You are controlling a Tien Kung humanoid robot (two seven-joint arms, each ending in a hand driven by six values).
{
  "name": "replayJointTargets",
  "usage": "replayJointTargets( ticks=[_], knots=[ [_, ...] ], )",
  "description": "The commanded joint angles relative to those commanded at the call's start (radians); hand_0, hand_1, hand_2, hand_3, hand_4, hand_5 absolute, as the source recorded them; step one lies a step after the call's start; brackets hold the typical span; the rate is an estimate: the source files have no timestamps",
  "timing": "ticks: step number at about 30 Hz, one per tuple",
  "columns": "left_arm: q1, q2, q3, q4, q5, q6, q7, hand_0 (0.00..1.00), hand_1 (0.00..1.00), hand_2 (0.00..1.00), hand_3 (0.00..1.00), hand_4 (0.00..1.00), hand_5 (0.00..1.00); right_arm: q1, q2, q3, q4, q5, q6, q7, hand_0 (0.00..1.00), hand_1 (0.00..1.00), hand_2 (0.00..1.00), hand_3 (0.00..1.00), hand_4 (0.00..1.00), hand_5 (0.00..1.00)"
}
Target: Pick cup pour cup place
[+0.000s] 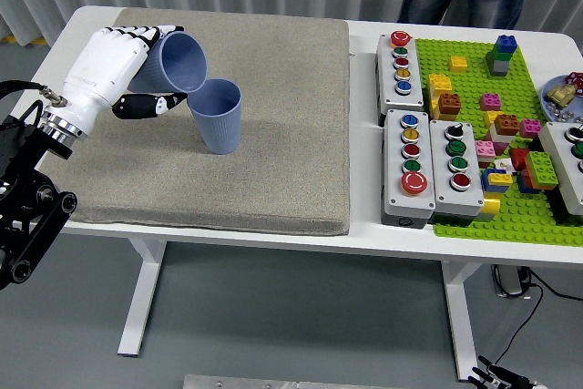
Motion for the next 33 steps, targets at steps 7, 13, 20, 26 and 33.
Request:
replayJointTargets(
  ticks=[7,13,20,26,33],
  knots=[
    [-0.018,0.007,0.028,0.016,0.000,0.018,-0.001,0.446,0.464,0.515,0.523,0.651,0.108,0.000,-0.002,-0.001,0.000,0.001,0.001,0.001,0.761,0.693,0.733,0.615,0.225,0.171],
    [-0.030,0.015,0.053,0.033,0.000,0.039,0.008,0.446,0.465,0.515,0.522,0.649,0.105,0.000,-0.003,-0.001,0.000,0.001,0.002,0.002,0.762,0.693,0.733,0.615,0.226,0.170],
    [-0.062,0.032,0.093,0.059,0.000,0.062,0.026,0.446,0.465,0.514,0.522,0.650,0.105,0.000,-0.003,-0.002,0.000,0.004,0.004,0.001,0.762,0.693,0.733,0.616,0.228,0.167],
    [-0.076,0.055,0.132,0.059,0.000,0.071,0.033,0.446,0.465,0.514,0.521,0.647,0.102,-0.004,-0.003,-0.002,0.000,0.004,0.004,0.001,0.762,0.693,0.733,0.616,0.229,0.167],
    [-0.098,0.076,0.166,0.062,0.000,0.089,0.054,0.448,0.464,0.513,0.520,0.647,0.099,-0.004,-0.004,-0.001,0.000,0.004,0.005,0.000,0.762,0.693,0.732,0.616,0.229,0.167]
  ],
)
